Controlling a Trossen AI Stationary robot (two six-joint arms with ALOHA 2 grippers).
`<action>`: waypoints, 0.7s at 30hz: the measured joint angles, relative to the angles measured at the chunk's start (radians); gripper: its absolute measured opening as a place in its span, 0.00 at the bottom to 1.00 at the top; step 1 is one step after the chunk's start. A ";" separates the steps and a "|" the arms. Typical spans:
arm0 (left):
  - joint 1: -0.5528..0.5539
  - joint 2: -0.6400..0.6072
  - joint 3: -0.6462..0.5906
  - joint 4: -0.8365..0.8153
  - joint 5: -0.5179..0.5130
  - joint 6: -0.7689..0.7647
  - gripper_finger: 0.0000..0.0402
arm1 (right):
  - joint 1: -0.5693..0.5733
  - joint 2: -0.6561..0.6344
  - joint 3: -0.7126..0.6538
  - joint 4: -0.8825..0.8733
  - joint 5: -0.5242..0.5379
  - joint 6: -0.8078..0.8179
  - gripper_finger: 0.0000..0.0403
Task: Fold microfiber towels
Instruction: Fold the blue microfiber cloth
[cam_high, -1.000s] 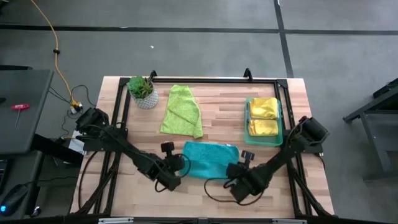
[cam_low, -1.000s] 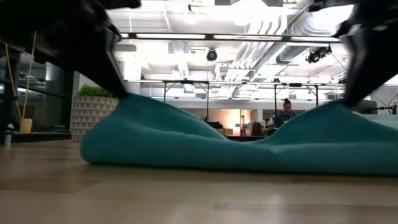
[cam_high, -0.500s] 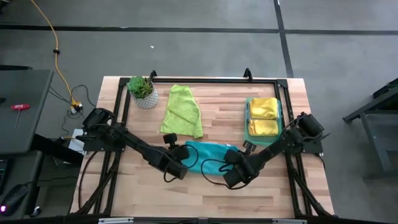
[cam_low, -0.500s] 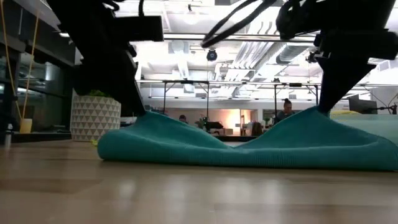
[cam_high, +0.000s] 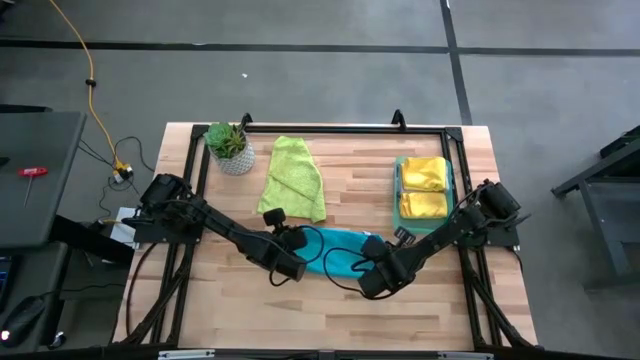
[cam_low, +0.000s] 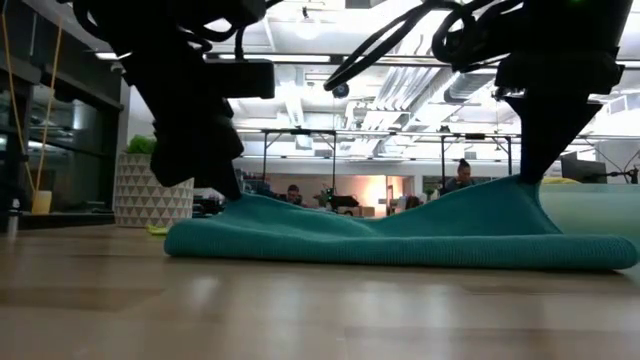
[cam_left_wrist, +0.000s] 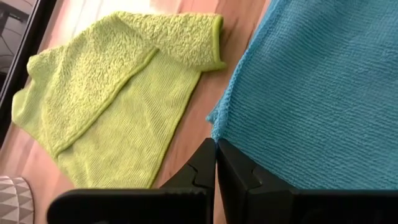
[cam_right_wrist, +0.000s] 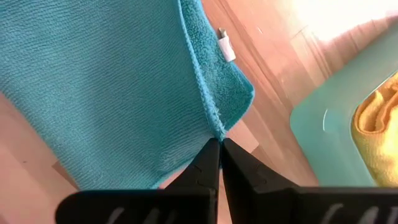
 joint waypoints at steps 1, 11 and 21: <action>0.002 0.000 0.000 0.001 0.000 -0.001 0.00 | 0.000 0.000 0.000 0.000 0.000 0.000 0.00; 0.004 0.000 0.000 0.009 0.000 0.013 0.01 | 0.000 0.000 0.000 0.002 0.005 0.000 0.00; 0.006 0.000 0.000 0.009 -0.016 0.029 0.10 | -0.010 0.000 0.000 0.000 0.008 0.000 0.07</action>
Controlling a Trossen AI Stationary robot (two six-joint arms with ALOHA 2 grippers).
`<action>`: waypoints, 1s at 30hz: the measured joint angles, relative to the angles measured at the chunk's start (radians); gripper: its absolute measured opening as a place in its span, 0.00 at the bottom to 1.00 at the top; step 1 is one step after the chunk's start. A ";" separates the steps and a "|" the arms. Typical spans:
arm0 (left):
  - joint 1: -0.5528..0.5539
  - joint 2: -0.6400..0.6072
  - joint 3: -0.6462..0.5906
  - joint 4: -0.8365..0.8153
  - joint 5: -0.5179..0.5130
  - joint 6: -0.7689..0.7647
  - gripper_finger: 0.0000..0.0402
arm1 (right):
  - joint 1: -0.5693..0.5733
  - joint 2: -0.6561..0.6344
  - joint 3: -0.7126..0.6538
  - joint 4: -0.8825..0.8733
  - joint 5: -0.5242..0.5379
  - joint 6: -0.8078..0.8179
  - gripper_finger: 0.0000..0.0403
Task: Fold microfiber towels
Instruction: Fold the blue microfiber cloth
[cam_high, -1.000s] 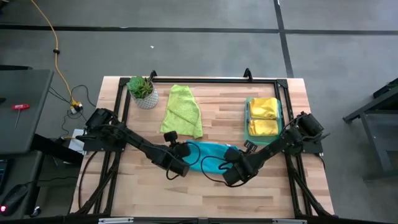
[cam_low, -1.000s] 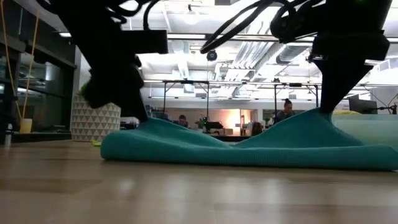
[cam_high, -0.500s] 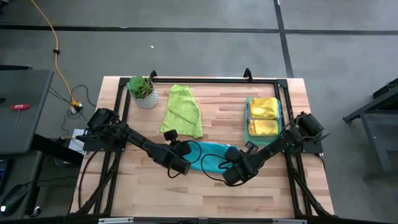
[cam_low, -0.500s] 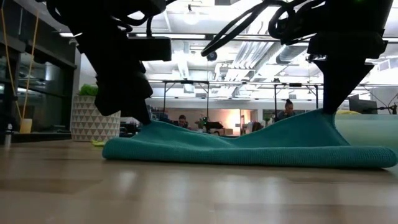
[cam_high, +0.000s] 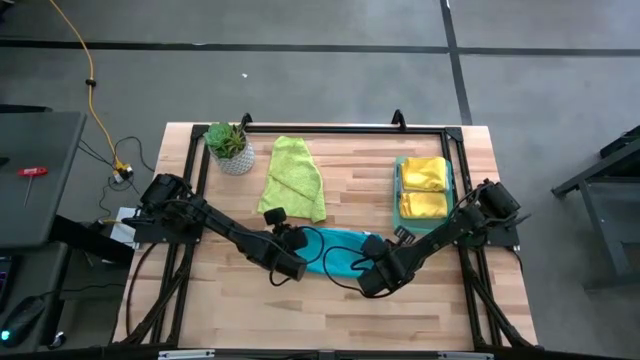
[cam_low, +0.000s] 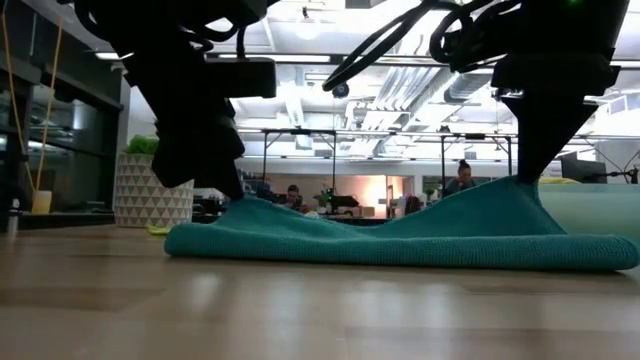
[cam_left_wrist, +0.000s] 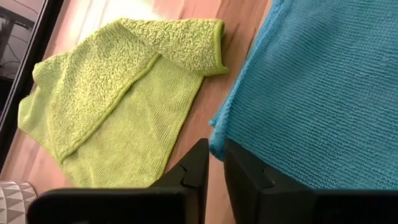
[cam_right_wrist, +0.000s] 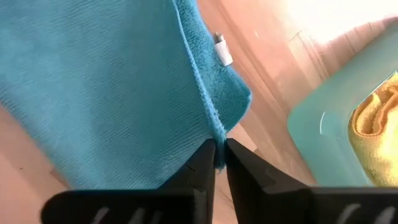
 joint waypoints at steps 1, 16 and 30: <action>0.002 0.000 0.000 0.000 0.000 0.007 0.11 | -0.003 0.000 0.000 -0.001 0.002 0.000 0.08; 0.027 0.000 0.000 -0.050 -0.054 0.112 0.37 | -0.004 -0.001 0.000 -0.199 0.136 -0.025 0.37; -0.072 -0.061 -0.059 0.161 0.030 0.261 0.38 | 0.166 -0.009 -0.145 -0.104 0.013 0.108 0.39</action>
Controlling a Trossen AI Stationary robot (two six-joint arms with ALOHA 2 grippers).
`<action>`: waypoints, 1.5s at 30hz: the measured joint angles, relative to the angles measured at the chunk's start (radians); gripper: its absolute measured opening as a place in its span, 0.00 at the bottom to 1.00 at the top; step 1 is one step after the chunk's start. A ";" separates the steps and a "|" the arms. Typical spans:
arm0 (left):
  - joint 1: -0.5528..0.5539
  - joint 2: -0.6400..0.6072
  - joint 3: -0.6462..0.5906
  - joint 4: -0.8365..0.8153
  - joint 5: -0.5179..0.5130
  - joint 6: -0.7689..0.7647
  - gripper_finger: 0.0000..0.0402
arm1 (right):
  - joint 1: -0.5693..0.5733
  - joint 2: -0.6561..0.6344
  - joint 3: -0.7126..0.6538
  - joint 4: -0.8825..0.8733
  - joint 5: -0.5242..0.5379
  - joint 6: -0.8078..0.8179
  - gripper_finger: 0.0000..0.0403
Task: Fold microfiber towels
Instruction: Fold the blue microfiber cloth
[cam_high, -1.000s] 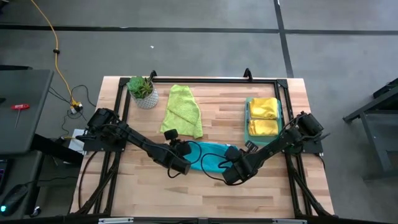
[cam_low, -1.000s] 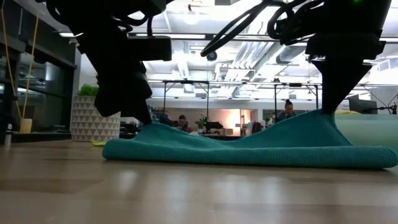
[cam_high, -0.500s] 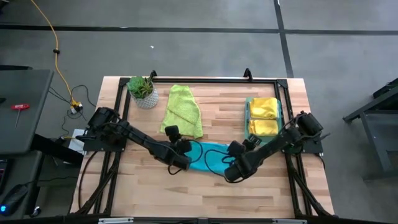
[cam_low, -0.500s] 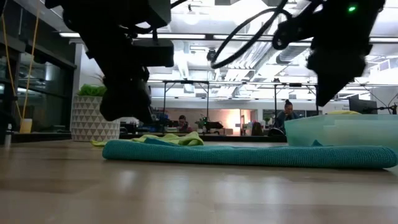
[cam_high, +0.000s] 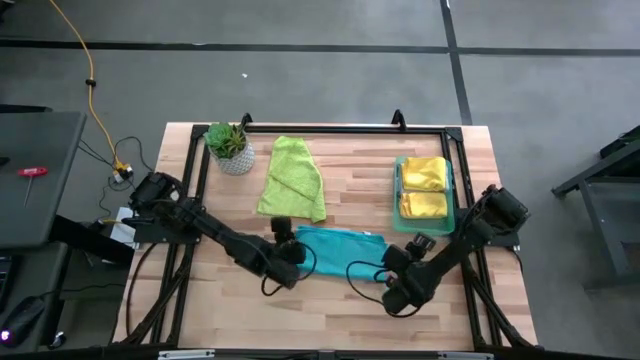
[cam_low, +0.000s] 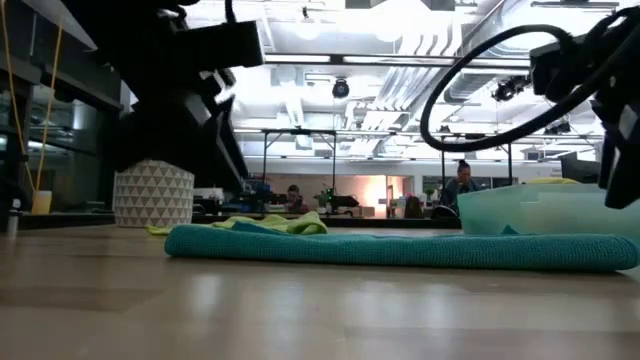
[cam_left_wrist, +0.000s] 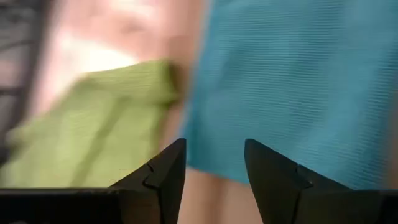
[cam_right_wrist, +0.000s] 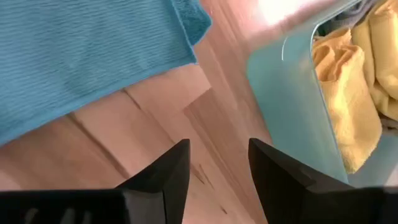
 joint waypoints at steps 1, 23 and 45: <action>0.011 -0.015 -0.023 0.057 0.067 0.036 0.37 | 0.003 -0.003 -0.001 0.004 0.001 -0.001 0.39; 0.099 -0.440 -0.601 0.982 0.526 0.010 0.33 | -0.018 -0.525 -0.528 1.018 -0.024 -0.075 0.39; -0.021 -0.090 -0.406 0.764 0.408 0.114 0.23 | -0.012 -0.254 -0.273 0.967 -0.076 -0.528 0.39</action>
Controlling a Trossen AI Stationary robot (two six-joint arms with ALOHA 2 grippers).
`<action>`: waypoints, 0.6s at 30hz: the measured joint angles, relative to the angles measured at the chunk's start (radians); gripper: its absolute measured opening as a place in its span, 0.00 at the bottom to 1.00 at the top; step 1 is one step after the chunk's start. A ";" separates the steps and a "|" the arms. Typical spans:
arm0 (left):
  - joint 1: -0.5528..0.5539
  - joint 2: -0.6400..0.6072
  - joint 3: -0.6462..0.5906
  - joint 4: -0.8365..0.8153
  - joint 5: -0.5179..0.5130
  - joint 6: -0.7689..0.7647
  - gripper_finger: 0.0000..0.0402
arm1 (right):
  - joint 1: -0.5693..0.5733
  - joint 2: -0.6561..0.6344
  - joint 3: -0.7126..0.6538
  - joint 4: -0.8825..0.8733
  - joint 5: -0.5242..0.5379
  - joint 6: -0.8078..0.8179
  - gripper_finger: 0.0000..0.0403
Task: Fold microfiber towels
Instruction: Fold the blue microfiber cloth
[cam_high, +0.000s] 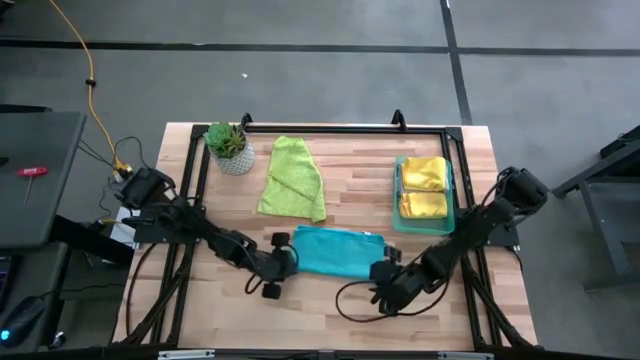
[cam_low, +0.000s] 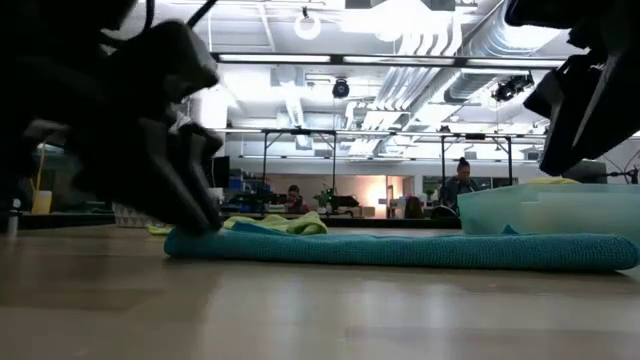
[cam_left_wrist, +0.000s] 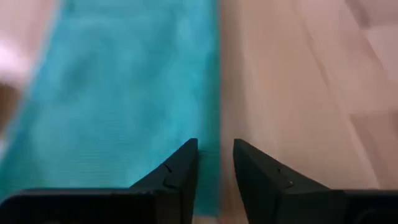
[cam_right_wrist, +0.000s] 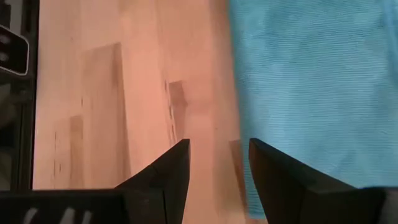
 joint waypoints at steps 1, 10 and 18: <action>0.000 0.003 -0.003 -0.021 0.005 -0.007 0.21 | 0.000 0.012 0.010 -0.007 -0.003 0.000 0.39; -0.007 0.028 -0.006 -0.046 0.005 -0.061 0.09 | 0.008 0.044 -0.005 -0.050 -0.010 0.006 0.39; -0.007 0.029 0.000 -0.047 -0.004 -0.063 0.01 | 0.006 0.063 -0.005 -0.055 -0.028 -0.098 0.39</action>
